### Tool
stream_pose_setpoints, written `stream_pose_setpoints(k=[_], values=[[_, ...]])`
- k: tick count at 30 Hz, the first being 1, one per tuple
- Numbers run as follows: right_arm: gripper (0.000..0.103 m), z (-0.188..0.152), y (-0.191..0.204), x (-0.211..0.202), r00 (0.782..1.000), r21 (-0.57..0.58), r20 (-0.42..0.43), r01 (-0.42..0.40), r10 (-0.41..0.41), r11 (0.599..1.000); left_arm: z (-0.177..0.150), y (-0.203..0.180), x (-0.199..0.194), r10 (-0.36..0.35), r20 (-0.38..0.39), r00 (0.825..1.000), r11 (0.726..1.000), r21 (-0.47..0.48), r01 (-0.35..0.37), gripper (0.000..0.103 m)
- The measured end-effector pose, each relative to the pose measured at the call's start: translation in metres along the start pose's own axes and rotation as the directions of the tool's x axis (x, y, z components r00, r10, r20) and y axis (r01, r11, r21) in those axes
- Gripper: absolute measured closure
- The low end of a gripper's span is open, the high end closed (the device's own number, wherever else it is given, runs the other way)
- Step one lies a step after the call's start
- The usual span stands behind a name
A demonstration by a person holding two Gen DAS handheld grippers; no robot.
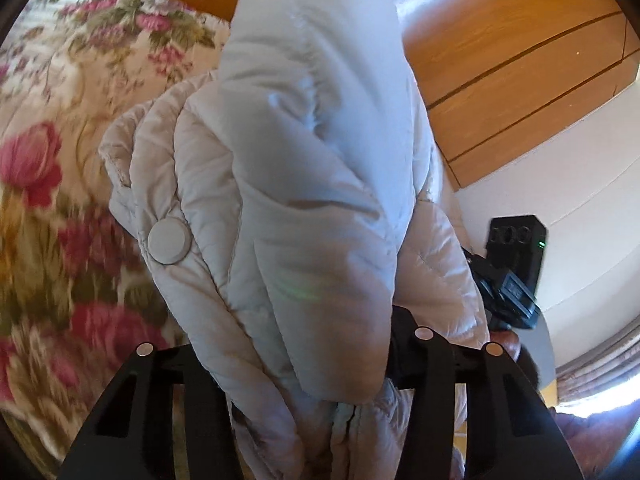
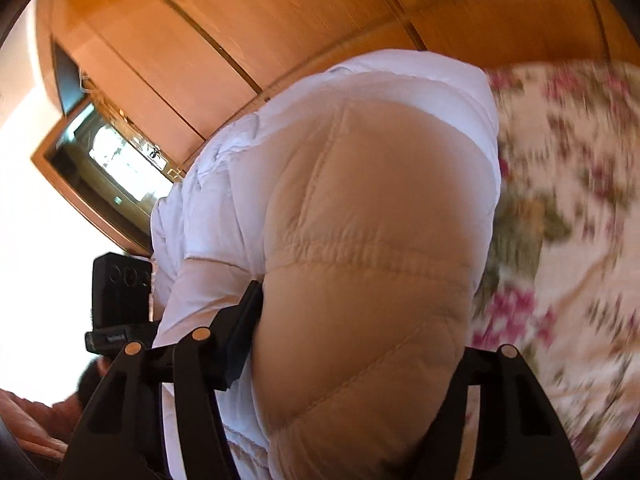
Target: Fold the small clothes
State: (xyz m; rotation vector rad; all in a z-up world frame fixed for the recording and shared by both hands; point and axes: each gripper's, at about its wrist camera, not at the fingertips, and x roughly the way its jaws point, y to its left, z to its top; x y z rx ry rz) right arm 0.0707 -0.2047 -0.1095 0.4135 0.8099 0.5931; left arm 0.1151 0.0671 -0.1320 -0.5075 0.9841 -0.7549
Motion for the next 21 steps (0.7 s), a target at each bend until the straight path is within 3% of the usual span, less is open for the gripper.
stream_pose_setpoints(k=[5, 12, 18, 21], values=[[0.046, 0.031, 0.004, 0.01, 0.996, -0.094, 0.069, 0.055, -0.048, 0.994, 0.034, -0.014, 0.014, 0.05, 0.053, 0.997, 0.997, 0.05, -0.053, 0.056], [0.046, 0.079, -0.005, 0.036, 0.986, -0.213, 0.129, 0.131, -0.105, 0.968, 0.11, -0.023, 0.046, 0.131, 0.083, 0.988, 0.984, 0.112, -0.14, 0.056], [0.046, 0.102, -0.039, 0.068, 0.986, -0.203, 0.124, 0.136, -0.113, 0.97, 0.163, -0.007, 0.079, 0.166, 0.096, 0.981, 0.982, 0.073, -0.173, 0.056], [0.041, 0.102, -0.069, 0.086, 0.989, -0.099, 0.075, 0.133, -0.126, 0.986, 0.182, 0.009, 0.112, 0.196, 0.07, 0.978, 0.98, 0.033, -0.199, 0.053]])
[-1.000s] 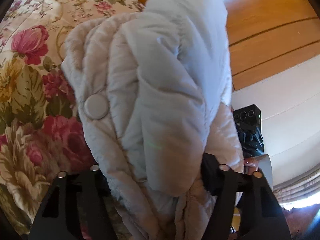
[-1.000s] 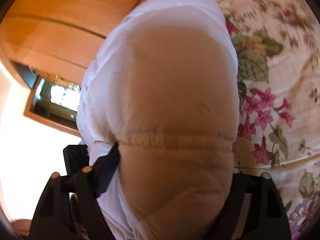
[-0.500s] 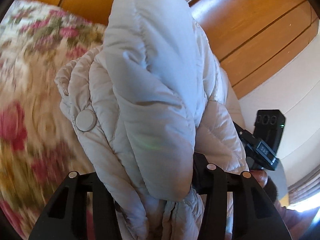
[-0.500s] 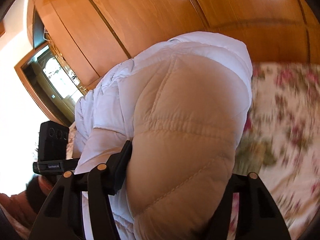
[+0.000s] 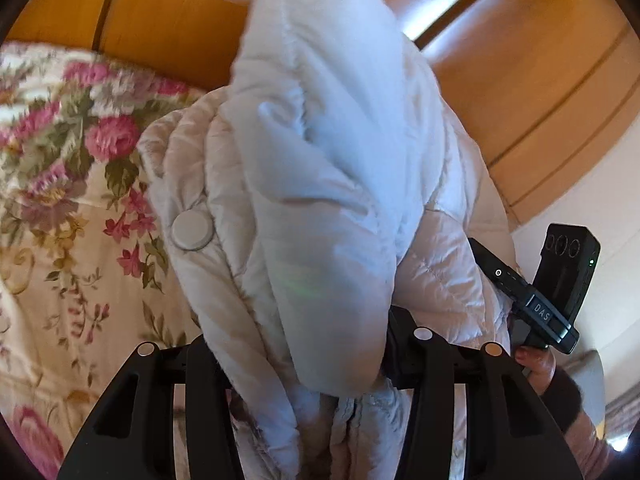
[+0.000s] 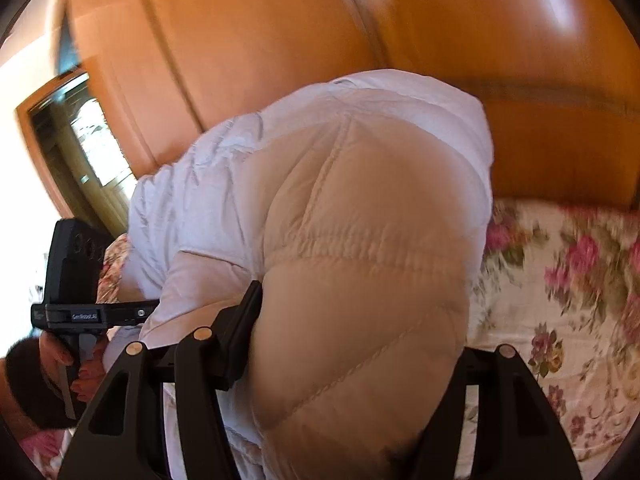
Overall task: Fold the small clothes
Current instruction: 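Lower the folded jacket onto the bedspread and open both grippers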
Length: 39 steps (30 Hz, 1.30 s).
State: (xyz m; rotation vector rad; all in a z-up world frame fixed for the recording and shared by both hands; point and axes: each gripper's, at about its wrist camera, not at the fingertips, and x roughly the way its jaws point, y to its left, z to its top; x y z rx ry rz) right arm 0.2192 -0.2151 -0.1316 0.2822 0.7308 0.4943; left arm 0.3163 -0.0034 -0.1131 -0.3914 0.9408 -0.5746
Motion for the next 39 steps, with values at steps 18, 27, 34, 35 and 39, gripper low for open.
stream_pose_setpoints(k=[18, 27, 34, 35, 39], values=[[0.008, -0.069, 0.023, -0.105, 0.951, 0.058, 0.127, 0.277, -0.282, 0.959, -0.066, -0.051, -0.045, 0.197, 0.205, 0.959, 0.98, -0.006, -0.2, 0.032], [0.008, -0.104, 0.061, -0.118, 0.945, 0.115, 0.097, 0.302, -0.314, 0.946, -0.101, -0.07, -0.118, 0.235, 0.244, 0.941, 0.965, 0.059, -0.256, 0.032], [0.006, -0.147, 0.094, -0.129, 0.937, 0.09, 0.051, 0.34, -0.345, 0.936, -0.18, -0.077, -0.145, 0.304, 0.202, 0.931, 0.949, 0.025, -0.315, 0.018], [0.005, -0.15, 0.099, -0.132, 0.932, 0.071, 0.054, 0.354, -0.358, 0.932, -0.189, -0.078, -0.146, 0.313, 0.196, 0.929, 0.945, 0.036, -0.326, 0.018], [0.002, -0.156, 0.115, -0.148, 0.906, 0.049, 0.103, 0.407, -0.41, 0.912, -0.224, -0.082, -0.159, 0.379, 0.212, 0.901, 0.906, 0.111, -0.408, 0.011]])
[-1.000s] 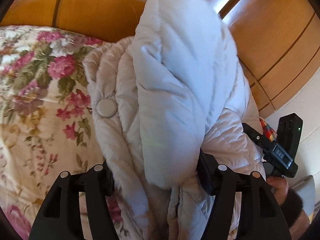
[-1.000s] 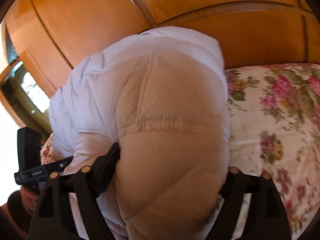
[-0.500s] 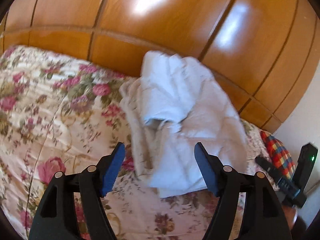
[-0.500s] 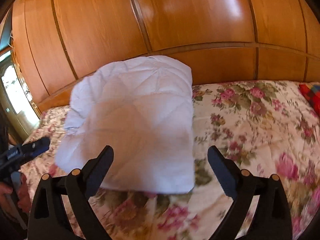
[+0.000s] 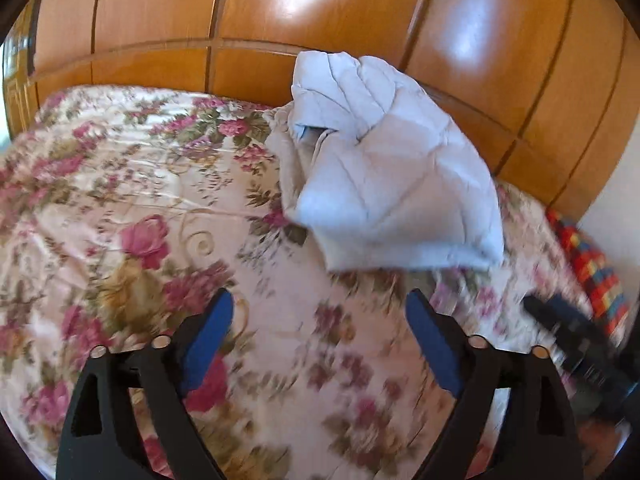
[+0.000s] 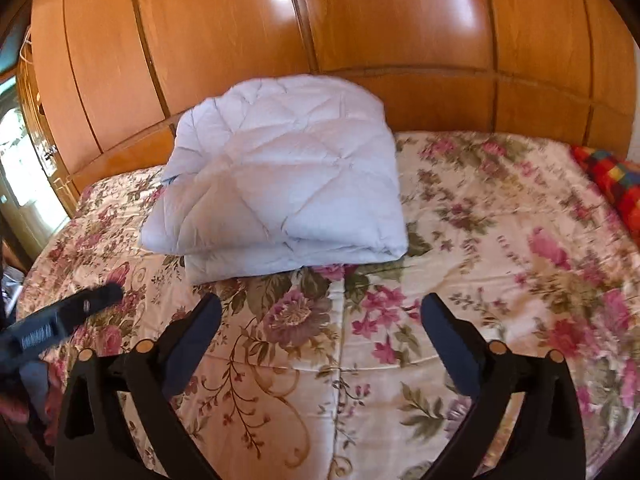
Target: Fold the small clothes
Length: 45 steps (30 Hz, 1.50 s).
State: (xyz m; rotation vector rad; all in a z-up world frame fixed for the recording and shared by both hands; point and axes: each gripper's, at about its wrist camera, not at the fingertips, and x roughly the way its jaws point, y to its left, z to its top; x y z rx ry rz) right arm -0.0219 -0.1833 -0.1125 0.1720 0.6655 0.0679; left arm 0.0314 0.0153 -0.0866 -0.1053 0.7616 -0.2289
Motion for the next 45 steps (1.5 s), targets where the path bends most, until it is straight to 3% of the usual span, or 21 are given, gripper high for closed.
stream_pose_setpoints(k=[3, 7, 13, 16, 45], values=[[0.002, 0.0, 0.006, -0.017, 0.999, -0.01, 0.04, 0.033, -0.033, 0.999, -0.008, -0.001, -0.024, 0.043, 0.078, 0.996, 0.998, 0.036, -0.046, 0.003], [0.002, 0.0, 0.014, -0.031, 0.996, -0.017, 0.059, 0.068, -0.067, 0.998, -0.008, -0.004, -0.055, 0.082, 0.176, 0.981, 0.995, 0.049, -0.092, 0.003], [0.002, -0.001, 0.024, -0.048, 0.994, -0.027, 0.078, 0.078, -0.075, 0.997, -0.007, -0.008, -0.07, 0.161, 0.172, 0.972, 0.984, 0.047, -0.172, 0.003], [0.002, -0.001, 0.027, -0.052, 0.992, -0.04, 0.095, 0.086, -0.082, 0.995, -0.009, -0.007, -0.073, 0.22, 0.178, 0.959, 0.973, 0.025, -0.228, 0.003], [0.002, -0.003, 0.027, -0.05, 0.991, -0.048, 0.098, 0.094, -0.089, 0.994, -0.016, -0.013, -0.073, 0.216, 0.144, 0.966, 0.971, 0.073, -0.228, 0.003]])
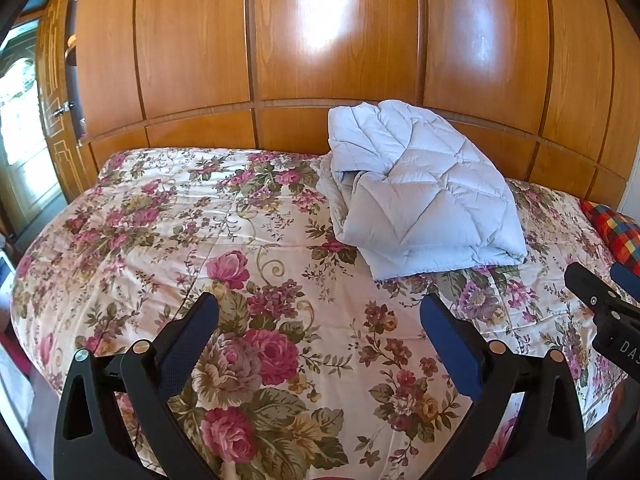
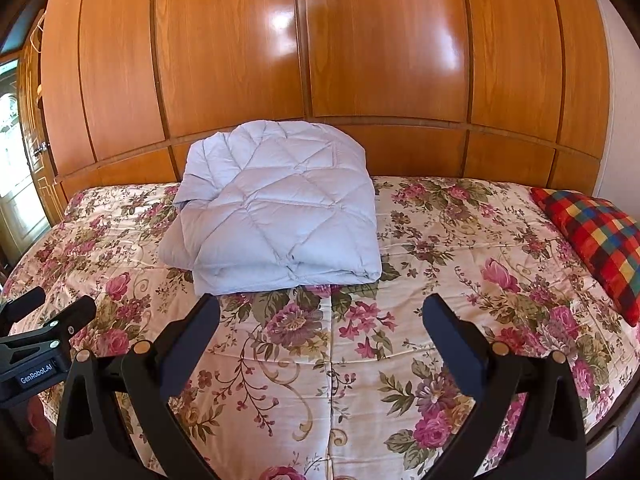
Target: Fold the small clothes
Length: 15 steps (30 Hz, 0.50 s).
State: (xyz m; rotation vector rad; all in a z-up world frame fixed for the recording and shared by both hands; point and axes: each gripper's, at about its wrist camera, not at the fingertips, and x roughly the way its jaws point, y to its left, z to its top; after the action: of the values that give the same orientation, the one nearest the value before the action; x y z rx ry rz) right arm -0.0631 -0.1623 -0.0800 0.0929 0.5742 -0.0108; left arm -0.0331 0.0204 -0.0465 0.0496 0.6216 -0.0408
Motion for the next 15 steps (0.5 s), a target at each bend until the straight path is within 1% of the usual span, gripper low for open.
stream_pose_setpoints(k=[15], values=[[0.002, 0.0002, 0.0003, 0.0003, 1.0, -0.005, -0.004, -0.005, 0.005, 1.0, -0.0011, 0.0014, 0.0017, -0.004, -0.013, 1.0, 1.0, 0.005, 0.004, 0.003]])
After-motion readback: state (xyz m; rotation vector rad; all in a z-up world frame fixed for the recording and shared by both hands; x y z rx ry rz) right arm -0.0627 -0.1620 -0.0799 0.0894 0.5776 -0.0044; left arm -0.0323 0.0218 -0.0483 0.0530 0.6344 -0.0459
